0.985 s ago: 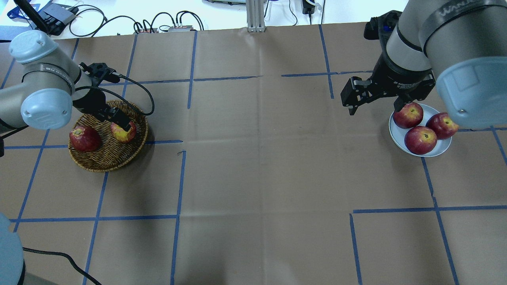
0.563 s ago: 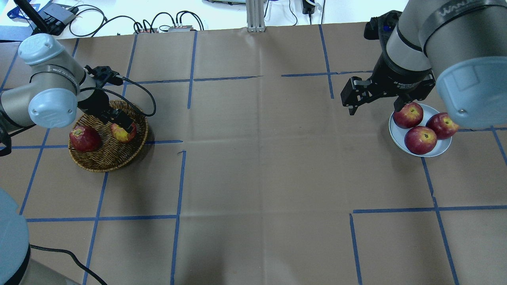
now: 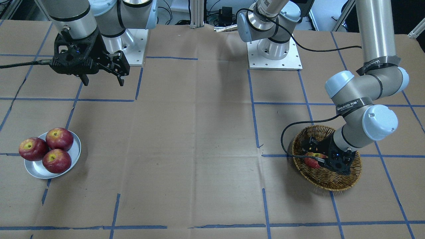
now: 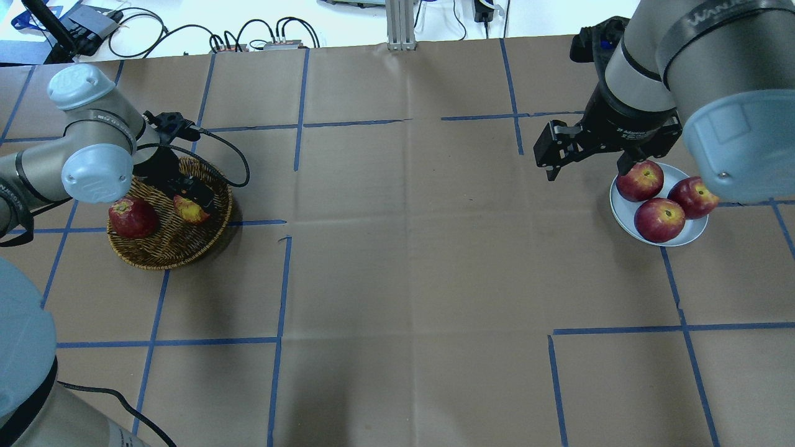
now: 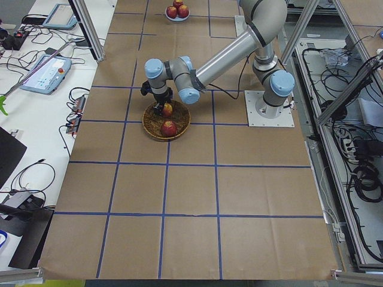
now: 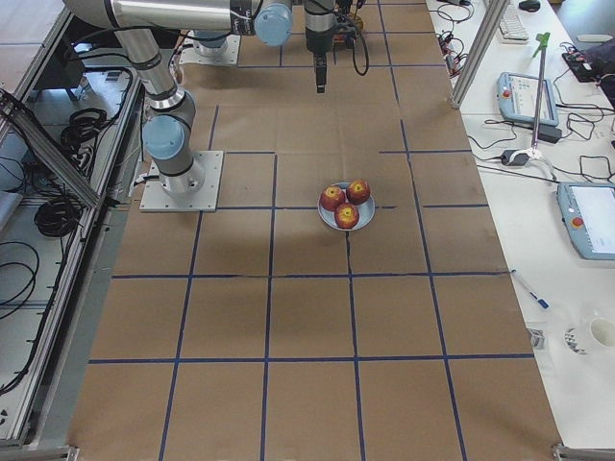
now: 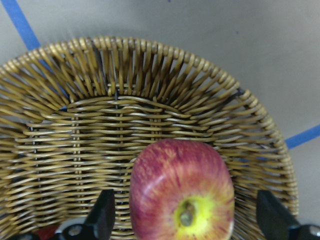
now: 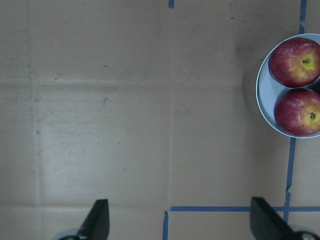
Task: Transfer apple from basket to plate
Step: 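Close the left gripper around the yellow-red apple, then lift the apple with the left gripper and carry it toward table center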
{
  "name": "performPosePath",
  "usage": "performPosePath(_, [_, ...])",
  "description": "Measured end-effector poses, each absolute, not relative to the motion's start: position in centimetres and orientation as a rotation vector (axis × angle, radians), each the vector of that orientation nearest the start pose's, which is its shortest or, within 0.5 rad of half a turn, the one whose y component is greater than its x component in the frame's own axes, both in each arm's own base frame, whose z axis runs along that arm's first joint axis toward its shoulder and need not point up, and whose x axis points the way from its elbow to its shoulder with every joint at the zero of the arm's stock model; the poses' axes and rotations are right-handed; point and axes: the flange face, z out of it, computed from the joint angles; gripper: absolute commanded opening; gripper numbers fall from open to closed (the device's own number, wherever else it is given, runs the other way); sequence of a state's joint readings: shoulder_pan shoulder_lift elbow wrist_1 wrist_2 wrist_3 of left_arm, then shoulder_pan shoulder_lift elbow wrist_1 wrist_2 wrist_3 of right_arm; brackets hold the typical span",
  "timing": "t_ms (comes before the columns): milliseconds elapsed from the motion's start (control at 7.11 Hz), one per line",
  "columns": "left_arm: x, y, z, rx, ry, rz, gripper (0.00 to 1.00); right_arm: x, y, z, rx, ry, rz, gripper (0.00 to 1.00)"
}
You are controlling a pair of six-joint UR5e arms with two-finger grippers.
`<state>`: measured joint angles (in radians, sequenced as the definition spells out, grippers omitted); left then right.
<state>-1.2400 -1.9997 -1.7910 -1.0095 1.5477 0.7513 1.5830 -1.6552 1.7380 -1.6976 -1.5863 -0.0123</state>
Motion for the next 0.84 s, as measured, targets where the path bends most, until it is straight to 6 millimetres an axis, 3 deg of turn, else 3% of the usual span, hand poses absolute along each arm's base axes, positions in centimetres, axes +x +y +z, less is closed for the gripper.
performPosePath(141, [6.1,-59.3,19.9,0.666,3.137,0.108,0.89,13.7,-45.7,45.8,-0.038,3.156,-0.069,1.0])
performPosePath(422, [6.0,-59.3,19.4,0.666,3.141,0.119,0.54,13.7,-45.7,45.8,-0.038,3.156,-0.068,1.0])
performPosePath(563, [5.9,-59.1,19.3,0.667,3.142,0.124,0.51,13.7,-45.7,45.8,-0.038,3.156,-0.068,1.0])
performPosePath(704, [5.8,-59.1,19.6,0.667,3.14,0.123,0.42,13.7,-45.7,45.8,-0.038,3.156,-0.068,1.0])
performPosePath(844, [5.5,-59.2,20.8,0.646,3.135,0.101,0.42,13.7,-45.7,45.8,-0.038,3.156,-0.068,1.0])
